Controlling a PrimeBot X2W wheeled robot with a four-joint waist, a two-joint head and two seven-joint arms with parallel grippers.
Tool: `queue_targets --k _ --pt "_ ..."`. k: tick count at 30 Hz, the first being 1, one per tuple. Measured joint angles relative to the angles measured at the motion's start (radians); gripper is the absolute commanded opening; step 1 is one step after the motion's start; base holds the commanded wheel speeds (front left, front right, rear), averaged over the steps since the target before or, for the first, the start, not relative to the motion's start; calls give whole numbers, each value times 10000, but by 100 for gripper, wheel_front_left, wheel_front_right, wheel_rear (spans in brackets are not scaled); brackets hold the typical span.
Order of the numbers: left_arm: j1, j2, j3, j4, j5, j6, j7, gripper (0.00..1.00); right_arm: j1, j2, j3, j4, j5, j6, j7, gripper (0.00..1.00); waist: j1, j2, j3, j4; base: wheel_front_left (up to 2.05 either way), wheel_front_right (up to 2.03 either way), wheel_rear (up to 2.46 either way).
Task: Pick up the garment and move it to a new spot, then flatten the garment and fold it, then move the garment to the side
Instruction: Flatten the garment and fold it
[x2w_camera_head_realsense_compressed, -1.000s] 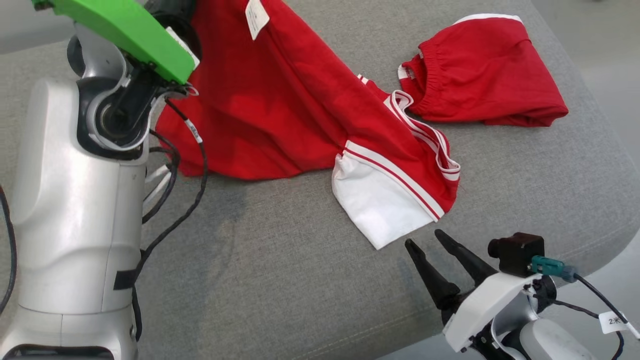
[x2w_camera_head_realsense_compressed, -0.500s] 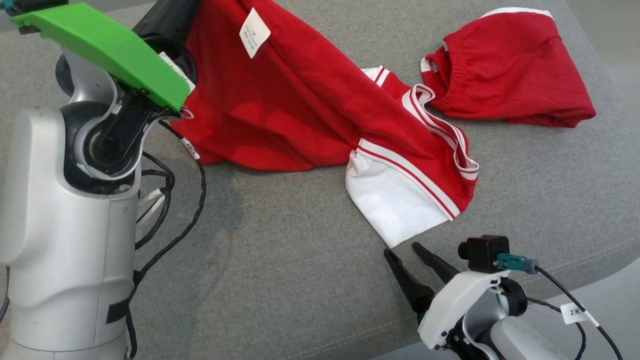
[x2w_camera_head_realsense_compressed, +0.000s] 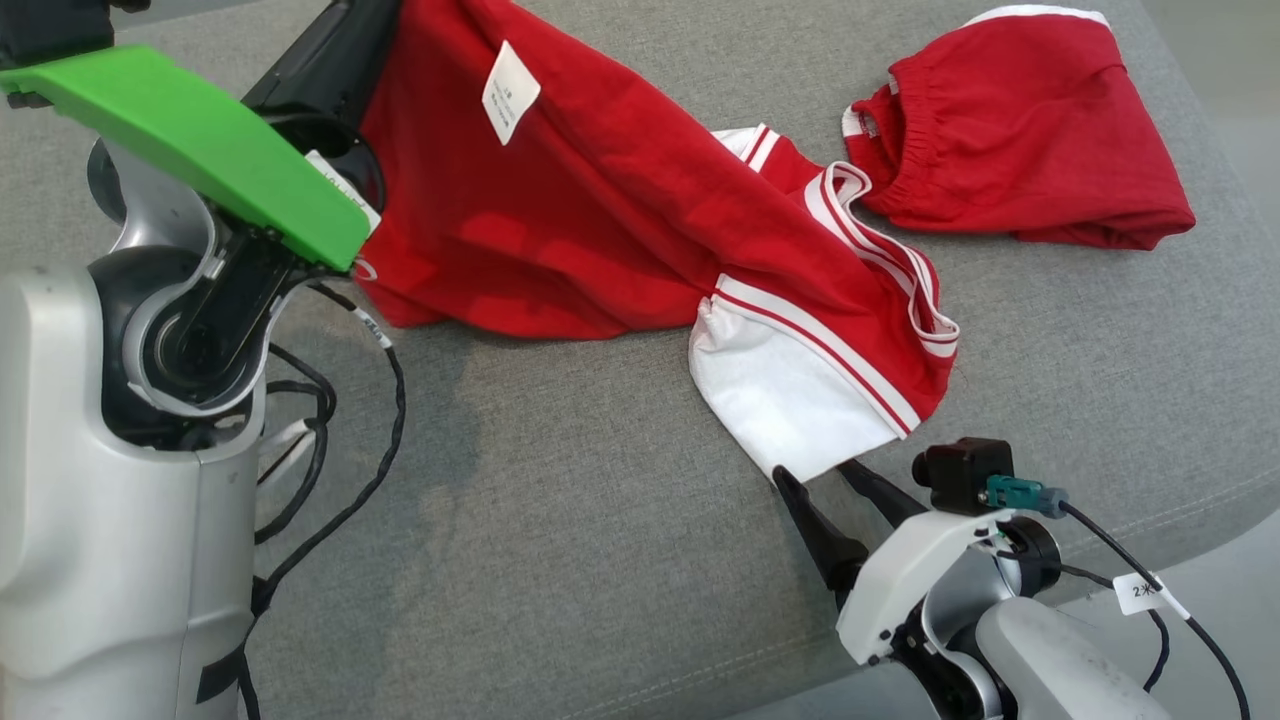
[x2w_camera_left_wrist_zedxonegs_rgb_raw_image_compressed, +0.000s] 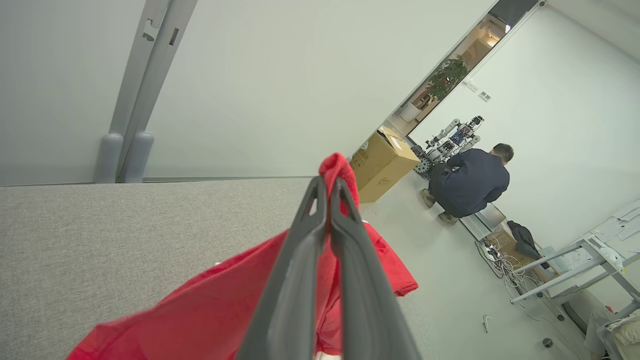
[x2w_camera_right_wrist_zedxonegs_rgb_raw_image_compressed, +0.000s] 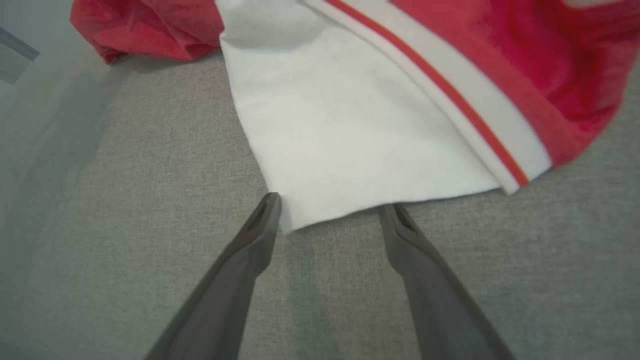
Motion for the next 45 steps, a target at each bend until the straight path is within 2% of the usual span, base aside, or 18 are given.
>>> queue_targets --k 4,5,7,10,11,16,17,18,19,25,28,30,34,36,40,45 --pt "185 12 29 -332 0 132 96 0 -177 88 0 115 2 10 -56 100 0 0 16 2 0 0 0" --pt "238 13 33 -426 0 136 107 0 -182 132 -2 151 2 15 -94 88 0 0 21 5 0 0 0" --pt "332 21 36 -533 0 211 192 0 -195 226 2 209 15 44 -104 81 0 0 30 13 0 0 0" --pt "471 54 58 -759 0 249 261 0 -217 311 -2 236 123 113 -186 60 0 0 43 20 0 0 0" --pt "527 65 81 -848 0 257 284 0 -247 336 -2 280 188 144 -217 44 0 0 50 19 0 0 0" --pt "723 82 125 -1135 2 334 403 0 -328 345 -50 453 199 148 -351 33 0 0 49 2 0 0 0" --pt "771 86 130 -1166 2 336 422 0 -328 353 -54 477 203 178 -362 25 0 0 51 -4 0 0 0" --pt "818 92 140 -1223 4 336 443 0 -329 370 -54 491 207 186 -410 6 0 0 53 -11 0 0 0" --pt "857 96 155 -1283 12 339 447 0 -338 395 -52 504 207 198 -437 0 0 0 55 -18 0 0 0" --pt "968 102 366 -1494 15 357 500 0 -444 539 -230 468 384 290 -715 0 0 0 67 -61 0 0 0" --pt "1114 128 520 -1532 15 433 483 0 -593 391 -295 337 382 464 -790 0 0 0 22 -82 0 0 0" --pt "1234 194 669 -1546 15 433 405 0 -723 148 -380 15 387 694 -803 0 -1 0 -51 -94 0 0 0" --pt "1267 374 1083 -1730 15 433 198 0 -1411 -414 -1170 -1358 917 1220 -890 0 0 0 -273 -129 0 0 0" --pt "1267 364 1147 -1797 4 433 159 0 -1782 -698 -1898 -2249 1584 1406 -966 0 0 0 -419 -141 0 0 0" --pt "1281 334 1429 -2107 -190 416 -50 0 -2203 -1390 -3438 -3856 2591 1413 -1108 0 0 0 -786 -137 0 0 0" --pt "1444 424 1810 -2454 -374 320 -155 0 -2264 -2025 -4761 -5544 3766 1421 -1005 0 0 0 -1336 -65 0 0 0"
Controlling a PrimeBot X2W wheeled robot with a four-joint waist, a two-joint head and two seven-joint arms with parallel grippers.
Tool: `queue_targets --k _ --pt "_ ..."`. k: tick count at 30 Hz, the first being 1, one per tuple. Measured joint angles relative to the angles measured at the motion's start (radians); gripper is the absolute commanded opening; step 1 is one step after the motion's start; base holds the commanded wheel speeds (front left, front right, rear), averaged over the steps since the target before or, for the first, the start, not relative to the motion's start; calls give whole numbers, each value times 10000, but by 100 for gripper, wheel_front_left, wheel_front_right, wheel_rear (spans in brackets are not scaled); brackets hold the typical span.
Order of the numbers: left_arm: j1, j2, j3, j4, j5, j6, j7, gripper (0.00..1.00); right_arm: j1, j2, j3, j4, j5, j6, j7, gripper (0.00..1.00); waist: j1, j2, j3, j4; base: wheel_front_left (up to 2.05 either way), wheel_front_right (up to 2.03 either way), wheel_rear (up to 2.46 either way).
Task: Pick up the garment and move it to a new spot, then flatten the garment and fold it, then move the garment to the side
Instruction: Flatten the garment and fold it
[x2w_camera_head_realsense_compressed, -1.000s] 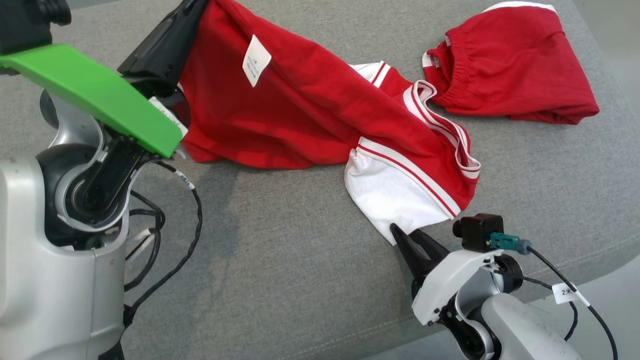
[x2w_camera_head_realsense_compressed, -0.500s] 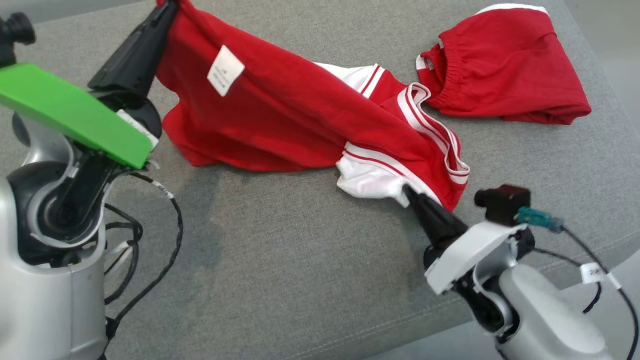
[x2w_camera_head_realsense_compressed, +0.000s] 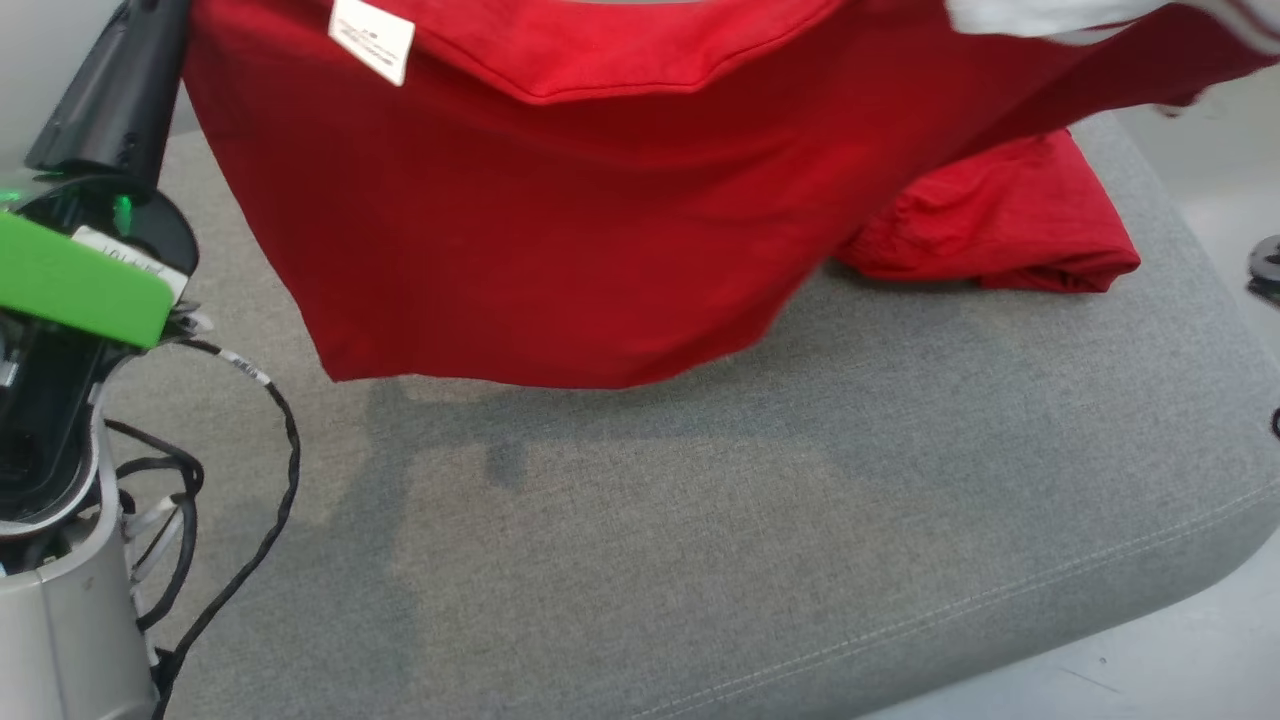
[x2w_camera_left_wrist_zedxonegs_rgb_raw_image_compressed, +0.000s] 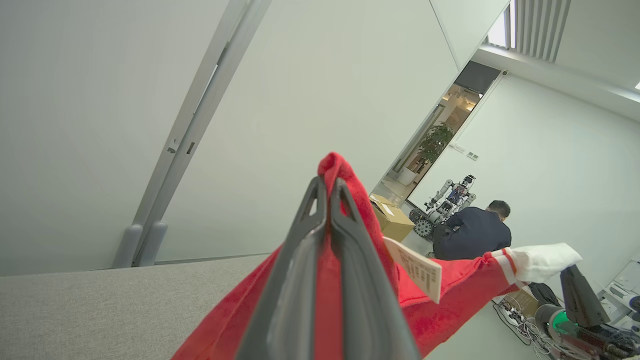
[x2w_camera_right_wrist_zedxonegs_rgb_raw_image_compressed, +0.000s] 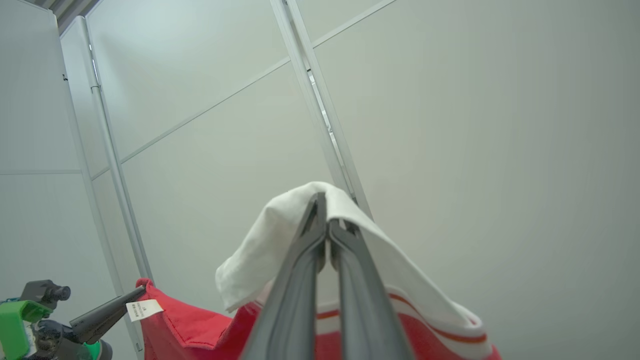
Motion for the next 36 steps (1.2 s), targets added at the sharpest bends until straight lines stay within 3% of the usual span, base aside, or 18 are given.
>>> queue_targets --k 5,10,15,16,21,23,26,29,32,35,36 --pt "654 255 564 -468 -119 2 2 0 -112 -600 -1312 -1870 1264 -67 552 0 0 0 -716 174 0 0 0" --pt "1079 278 677 -1735 -474 17 462 0 -20 -1020 -2228 -2938 2324 -907 1440 0 0 0 -1164 440 0 0 0" --pt "1316 533 779 -2523 -537 203 1074 0 555 -1131 -2224 -2846 3344 -1728 2493 0 0 0 -1112 746 0 0 0" --pt "1315 552 522 -2242 -596 209 1415 0 592 -1041 -1921 -2383 3772 -1988 2878 0 0 0 -948 824 0 0 0" --pt "939 642 -802 468 -500 244 2366 0 251 -345 -234 -334 4516 -2228 3866 0 0 0 -396 1034 0 0 0" --pt "475 731 -1279 1666 236 251 2523 0 -519 61 123 642 4451 -2313 4004 0 0 0 -166 1157 0 0 0" --pt "-1122 1020 -1164 2894 1845 293 2023 0 -2695 617 -35 1979 3668 -2318 3597 0 0 0 192 1358 0 0 0" --pt "-3471 989 -807 3110 2811 293 1039 0 -5051 1174 -769 3216 2615 -2274 2871 0 0 0 572 1540 0 0 0" --pt "-5102 203 -1152 2801 2642 199 414 0 -6299 1377 -819 3783 2107 -2263 2755 0 0 0 974 1685 0 0 0" --pt "-5101 169 -2061 2654 2775 -671 196 0 -6754 1513 -309 3703 1868 -2263 2788 0 0 0 1390 1786 0 0 0" --pt "-4834 115 -2008 2640 2721 -742 -46 0 -6744 1661 -82 3565 1893 -2263 2844 0 0 0 1530 1806 0 0 0"
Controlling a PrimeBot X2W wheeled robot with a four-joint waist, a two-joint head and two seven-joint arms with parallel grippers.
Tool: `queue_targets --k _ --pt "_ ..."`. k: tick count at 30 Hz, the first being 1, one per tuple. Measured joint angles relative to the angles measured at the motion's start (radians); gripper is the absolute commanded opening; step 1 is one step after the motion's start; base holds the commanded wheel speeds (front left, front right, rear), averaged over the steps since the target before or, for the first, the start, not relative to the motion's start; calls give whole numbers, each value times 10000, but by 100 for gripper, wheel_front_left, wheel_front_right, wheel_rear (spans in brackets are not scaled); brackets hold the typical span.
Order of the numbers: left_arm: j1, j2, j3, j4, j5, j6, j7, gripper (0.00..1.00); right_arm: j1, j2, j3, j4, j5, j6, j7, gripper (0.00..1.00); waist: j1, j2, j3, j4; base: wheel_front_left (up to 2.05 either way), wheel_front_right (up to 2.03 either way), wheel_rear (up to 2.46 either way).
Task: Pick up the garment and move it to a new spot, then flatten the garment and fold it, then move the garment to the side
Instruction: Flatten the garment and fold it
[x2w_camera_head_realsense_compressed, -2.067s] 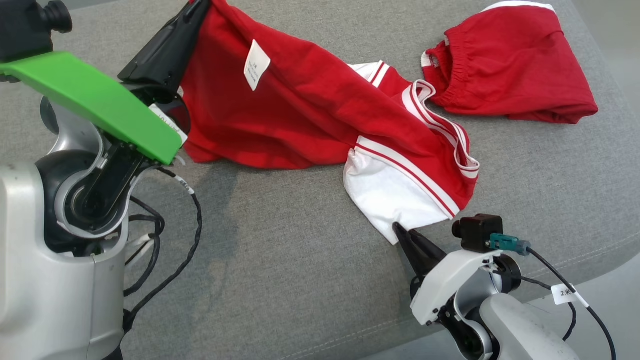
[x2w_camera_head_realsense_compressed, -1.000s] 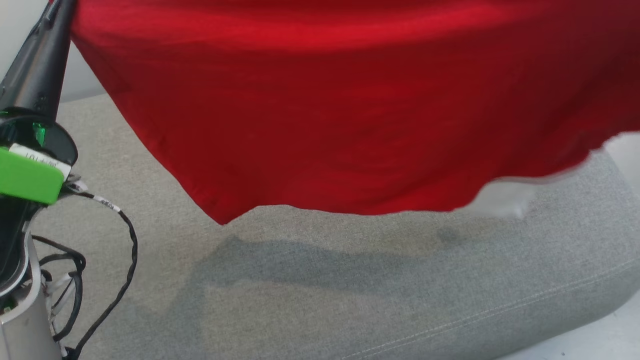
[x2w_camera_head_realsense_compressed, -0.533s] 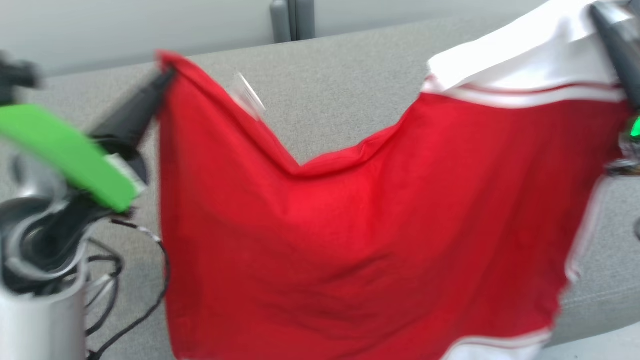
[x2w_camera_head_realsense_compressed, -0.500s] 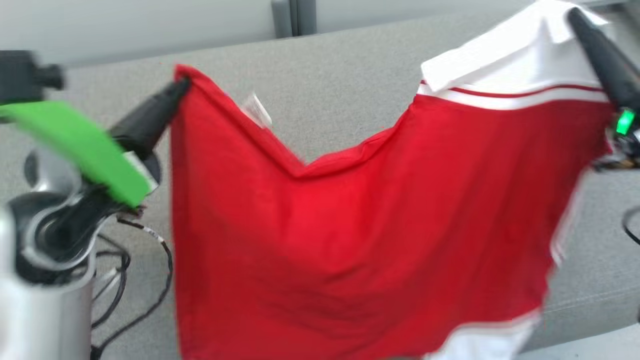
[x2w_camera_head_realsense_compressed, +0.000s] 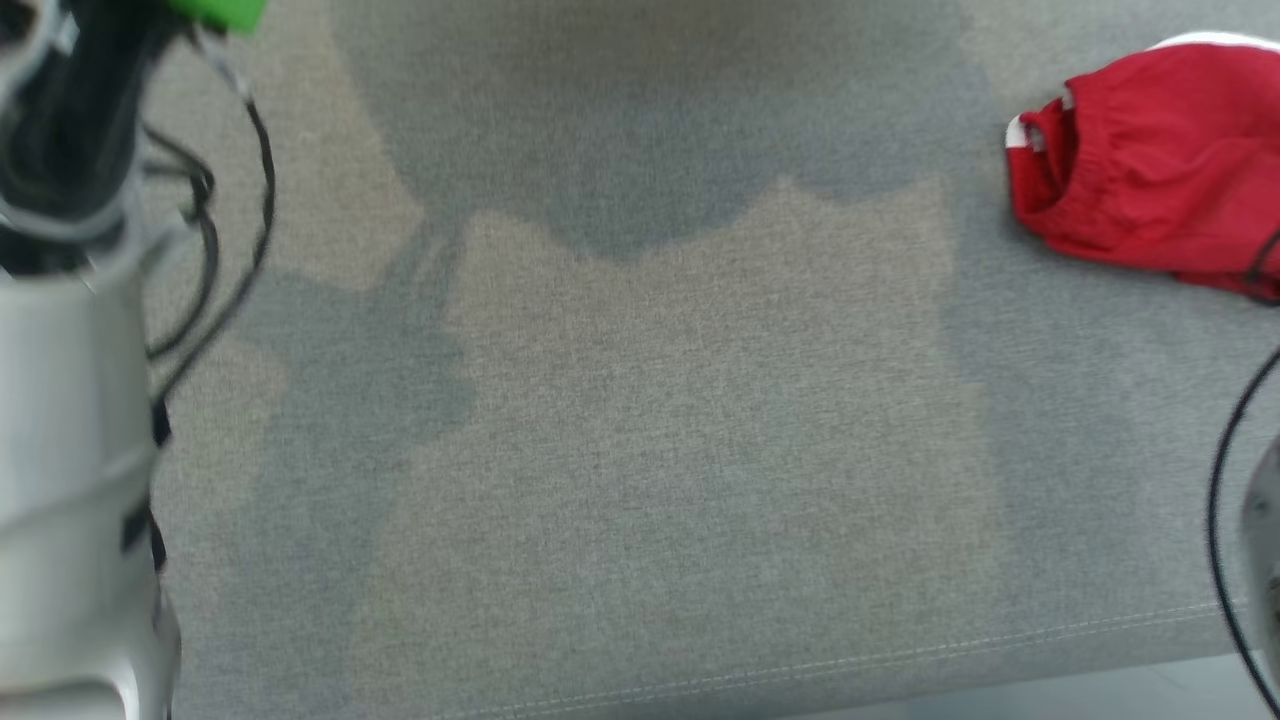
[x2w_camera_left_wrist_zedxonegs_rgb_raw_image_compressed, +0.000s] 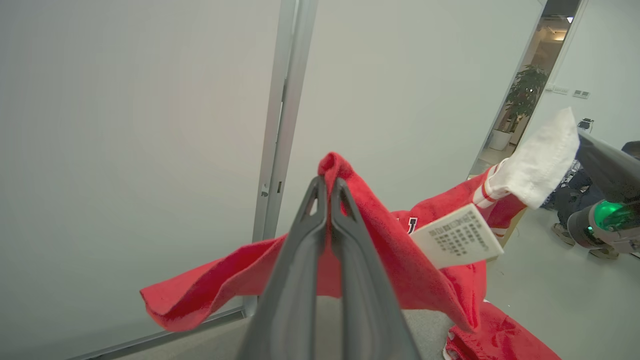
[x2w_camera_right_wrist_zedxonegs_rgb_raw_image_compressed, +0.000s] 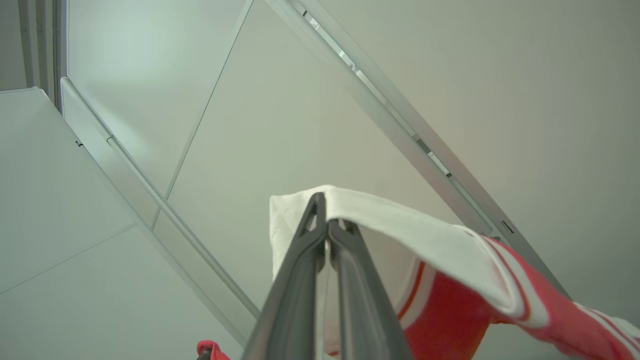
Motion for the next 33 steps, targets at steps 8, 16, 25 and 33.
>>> queue_targets --k 8,16,25,33 --pt "4025 38 1124 382 -360 -558 -1833 0 4038 802 905 -955 1237 54 382 0 0 0 1087 -73 0 0 0" --pt "6802 36 2038 2272 -514 -949 -3586 0 8197 965 1551 -320 1526 782 324 0 1 0 1220 -433 0 0 0" --pt "7678 192 2073 2863 -790 -1354 -4418 0 9182 176 1438 -658 1595 1572 458 0 1 0 191 -660 0 0 0" --pt "9067 430 1225 2564 -727 -1369 -4288 0 10689 -892 826 -1081 1925 1565 840 0 0 0 -602 -765 0 0 0"
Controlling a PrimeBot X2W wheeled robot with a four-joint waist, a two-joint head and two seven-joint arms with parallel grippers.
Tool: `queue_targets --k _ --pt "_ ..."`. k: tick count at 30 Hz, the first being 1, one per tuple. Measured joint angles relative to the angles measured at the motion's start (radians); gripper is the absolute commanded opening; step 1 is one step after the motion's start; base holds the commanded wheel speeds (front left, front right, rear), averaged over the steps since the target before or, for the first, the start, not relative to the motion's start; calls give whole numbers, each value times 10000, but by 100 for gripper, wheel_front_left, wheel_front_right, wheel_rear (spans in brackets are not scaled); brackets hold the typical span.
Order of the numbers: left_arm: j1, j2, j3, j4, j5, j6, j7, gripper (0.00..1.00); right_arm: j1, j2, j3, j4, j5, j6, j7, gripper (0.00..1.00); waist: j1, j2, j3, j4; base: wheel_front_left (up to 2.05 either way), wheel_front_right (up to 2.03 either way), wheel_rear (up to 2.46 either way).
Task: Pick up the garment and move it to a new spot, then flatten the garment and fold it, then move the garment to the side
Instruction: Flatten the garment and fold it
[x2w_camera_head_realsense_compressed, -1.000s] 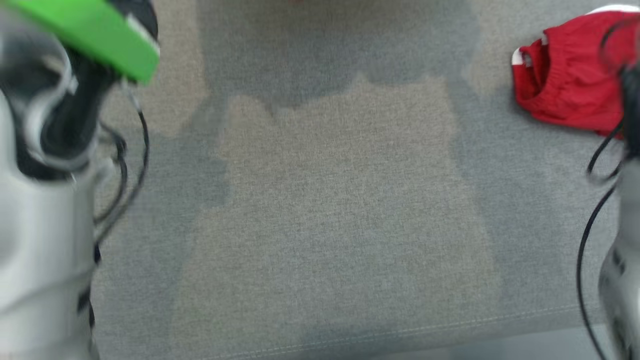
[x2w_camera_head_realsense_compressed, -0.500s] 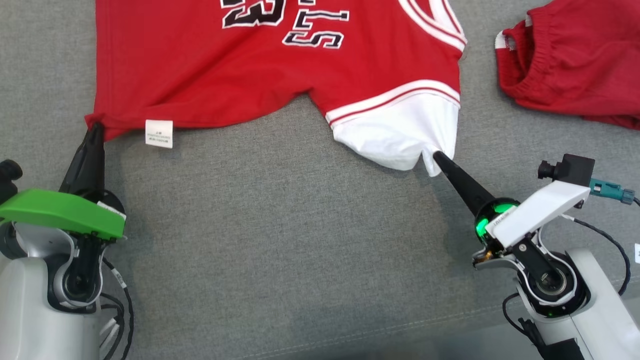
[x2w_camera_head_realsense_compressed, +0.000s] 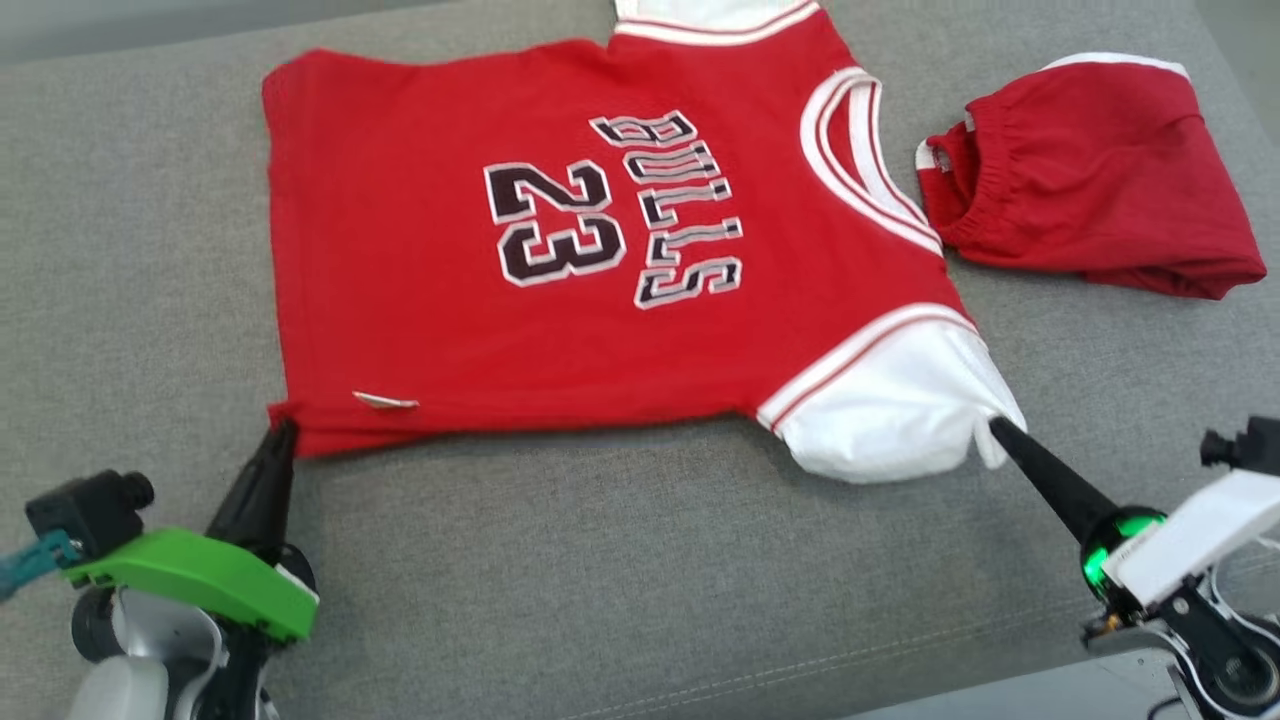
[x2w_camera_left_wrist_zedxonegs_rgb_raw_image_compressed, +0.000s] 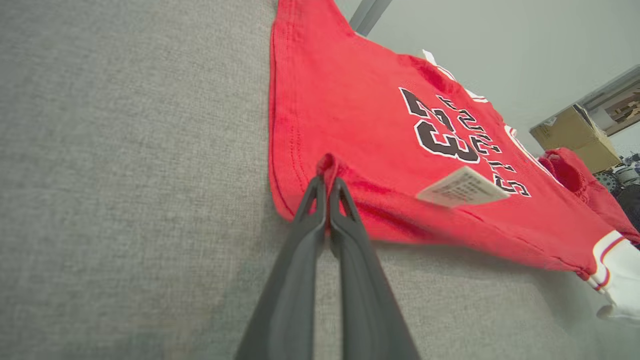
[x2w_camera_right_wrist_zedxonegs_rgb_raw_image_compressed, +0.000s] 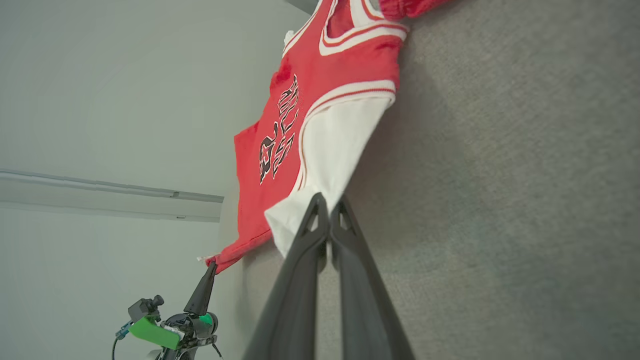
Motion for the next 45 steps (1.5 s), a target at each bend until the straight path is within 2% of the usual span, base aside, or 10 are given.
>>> queue_targets --k 10,14,21,25,29,35,41,45 --pt "2371 -391 -293 -637 -435 -2 295 0 2537 -247 -1294 -309 546 -199 -224 0 0 0 -492 347 0 0 0" --pt "2736 -305 -353 -1012 -504 -4 495 0 2545 -378 -1352 -604 685 -102 -207 0 0 0 -403 458 0 0 0" --pt "2492 257 -422 -1987 -487 -75 867 0 2554 -606 -1233 -1361 813 81 82 0 0 0 -132 661 0 0 0" --pt "1814 456 -635 -2592 -464 -75 1329 0 2377 -807 -1181 -1521 859 38 355 0 -1 0 144 701 0 0 0" --pt "1202 972 -800 -3051 -345 -75 2000 0 1729 -1028 -1191 -1446 872 -203 589 0 0 0 453 661 0 0 0" --pt "297 1258 -608 -3419 -316 77 2704 0 762 -1133 -1283 -1101 957 -550 779 0 0 0 873 542 0 0 0" --pt "-151 1275 -451 -3302 -364 460 3097 0 -58 -1104 -1296 -520 805 -907 802 0 0 0 1198 428 0 0 0" --pt "-456 1252 -370 -3164 -405 562 3214 0 -575 -1070 -1225 -201 700 -911 761 0 0 0 1350 388 0 0 0"
